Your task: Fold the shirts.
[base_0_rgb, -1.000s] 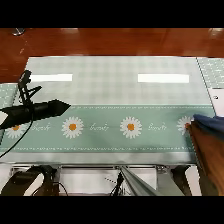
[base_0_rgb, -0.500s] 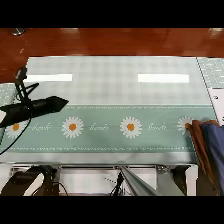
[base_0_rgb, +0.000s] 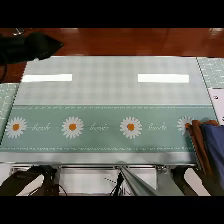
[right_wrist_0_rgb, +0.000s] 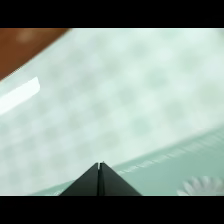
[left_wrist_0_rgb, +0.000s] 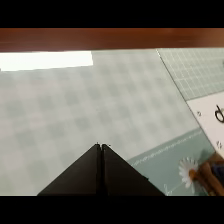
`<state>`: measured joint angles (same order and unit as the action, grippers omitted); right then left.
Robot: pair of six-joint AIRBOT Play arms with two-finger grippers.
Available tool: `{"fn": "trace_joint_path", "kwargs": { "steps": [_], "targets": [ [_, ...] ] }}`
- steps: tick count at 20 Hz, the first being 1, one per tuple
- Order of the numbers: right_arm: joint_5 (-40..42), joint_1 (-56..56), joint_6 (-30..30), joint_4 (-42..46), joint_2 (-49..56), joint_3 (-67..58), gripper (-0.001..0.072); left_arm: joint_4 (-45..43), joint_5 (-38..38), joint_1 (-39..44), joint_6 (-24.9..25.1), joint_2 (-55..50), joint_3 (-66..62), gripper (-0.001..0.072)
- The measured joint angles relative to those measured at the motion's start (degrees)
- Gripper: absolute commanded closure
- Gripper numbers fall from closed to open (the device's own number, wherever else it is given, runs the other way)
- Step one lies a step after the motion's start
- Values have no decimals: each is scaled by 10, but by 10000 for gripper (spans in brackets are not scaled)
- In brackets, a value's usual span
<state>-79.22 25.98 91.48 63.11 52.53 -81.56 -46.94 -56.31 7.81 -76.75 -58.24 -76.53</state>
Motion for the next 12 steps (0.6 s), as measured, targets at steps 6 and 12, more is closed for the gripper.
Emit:
{"fn": "trace_joint_path", "kwargs": {
  "steps": [6,12],
  "targets": [
    [103,-353,92,254,89,133,689,-290,-6,136,-122,-43,78,682],
    [130,-415,131,332,173,178,689,-412,30,118,-191,-67,172,682]
  ]
}}
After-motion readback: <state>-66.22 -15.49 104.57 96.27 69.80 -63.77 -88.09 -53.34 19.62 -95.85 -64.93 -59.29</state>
